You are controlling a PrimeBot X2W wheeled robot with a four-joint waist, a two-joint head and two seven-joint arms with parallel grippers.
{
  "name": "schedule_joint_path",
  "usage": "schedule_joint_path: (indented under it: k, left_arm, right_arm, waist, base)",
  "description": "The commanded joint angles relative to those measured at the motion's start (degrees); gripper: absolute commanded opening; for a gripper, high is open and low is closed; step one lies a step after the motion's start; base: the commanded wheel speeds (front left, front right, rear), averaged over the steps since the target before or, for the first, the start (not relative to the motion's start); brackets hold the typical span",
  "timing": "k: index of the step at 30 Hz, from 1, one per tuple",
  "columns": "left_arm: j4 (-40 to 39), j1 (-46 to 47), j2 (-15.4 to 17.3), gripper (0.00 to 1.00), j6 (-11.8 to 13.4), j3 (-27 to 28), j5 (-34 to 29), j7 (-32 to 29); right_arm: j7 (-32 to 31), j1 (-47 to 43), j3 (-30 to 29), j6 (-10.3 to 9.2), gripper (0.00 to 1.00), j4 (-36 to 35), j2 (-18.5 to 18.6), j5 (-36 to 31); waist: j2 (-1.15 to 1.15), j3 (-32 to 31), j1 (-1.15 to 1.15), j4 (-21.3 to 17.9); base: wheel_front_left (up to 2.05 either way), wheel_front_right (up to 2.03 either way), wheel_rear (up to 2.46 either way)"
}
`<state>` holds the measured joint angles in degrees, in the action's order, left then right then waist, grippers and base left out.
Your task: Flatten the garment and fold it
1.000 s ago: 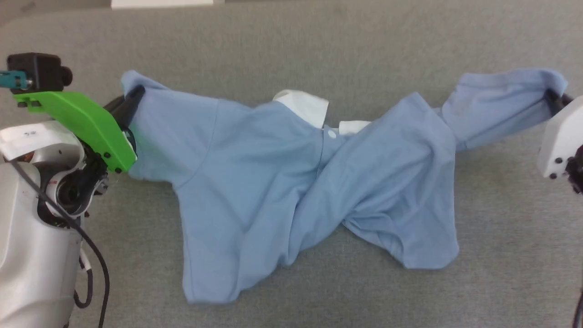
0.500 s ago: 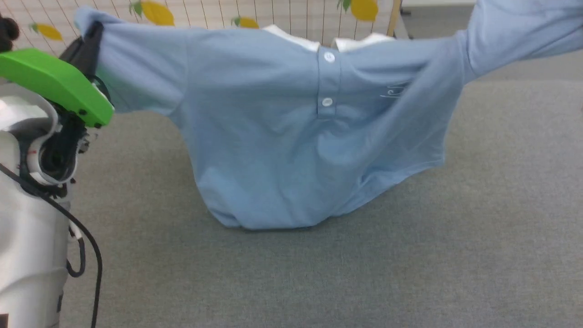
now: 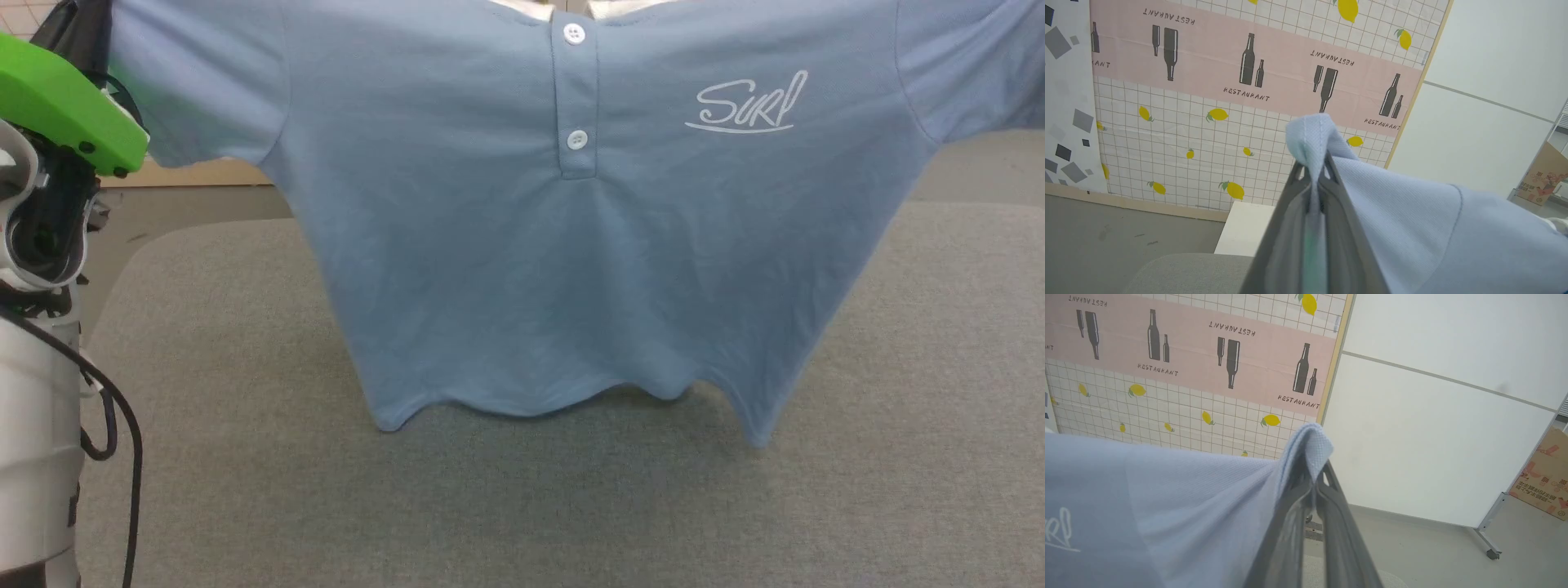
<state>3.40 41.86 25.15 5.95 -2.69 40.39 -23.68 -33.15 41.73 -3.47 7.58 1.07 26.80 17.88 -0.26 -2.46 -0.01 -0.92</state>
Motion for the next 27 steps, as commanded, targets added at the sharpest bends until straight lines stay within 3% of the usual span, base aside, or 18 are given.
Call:
schedule_joint_path:
  k: [1, 7, 12, 20, 27]
  left_arm:
    - [0.5, 1.4, 0.6, 0.0, 0.3, 0.0, -0.2, -0.3]
    - [4.2, 5.8, 2.2, 0.0, -1.3, -1.1, -1.0, -1.1]
    - [10.0, 13.8, 4.4, 0.0, -3.2, -1.6, -1.9, -1.5]
    - [17.9, 31.7, 5.4, 0.0, -5.9, -2.8, -4.4, 2.2]
    - [23.6, 44.1, 4.4, 0.0, -8.5, -4.2, -6.2, 7.2]
  right_arm:
    - [0.2, 1.4, 0.2, -0.09, 0.0, 0.5, 0.2, 0.0]
    - [-0.2, 6.2, 1.5, -0.09, 0.0, 2.3, -1.4, -1.6]
    - [-2.1, 14.1, 1.7, -0.09, 0.0, 5.4, -5.4, -4.2]
    - [-3.9, 32.0, 0.7, -0.09, 0.0, 10.6, -9.1, -15.3]
    - [-0.4, 43.5, -4.8, -0.09, 0.0, 14.0, -14.0, -23.6]
  waist:
    - [0.26, 0.5, 0.01, 0.1]
    - [0.26, 5.1, 0.01, -0.1]
    - [0.26, 13.1, 0.01, -0.7]
    - [0.26, 25.7, 0.01, -0.5]
    - [0.26, 32.0, 0.01, -0.1]
  base:
    - [0.0, 0.0, 0.0]
    - [0.0, 0.0, 0.0]
    - [0.0, 0.0, 0.0]
    - [0.0, 0.0, 0.0]
    - [0.0, 0.0, 0.0]
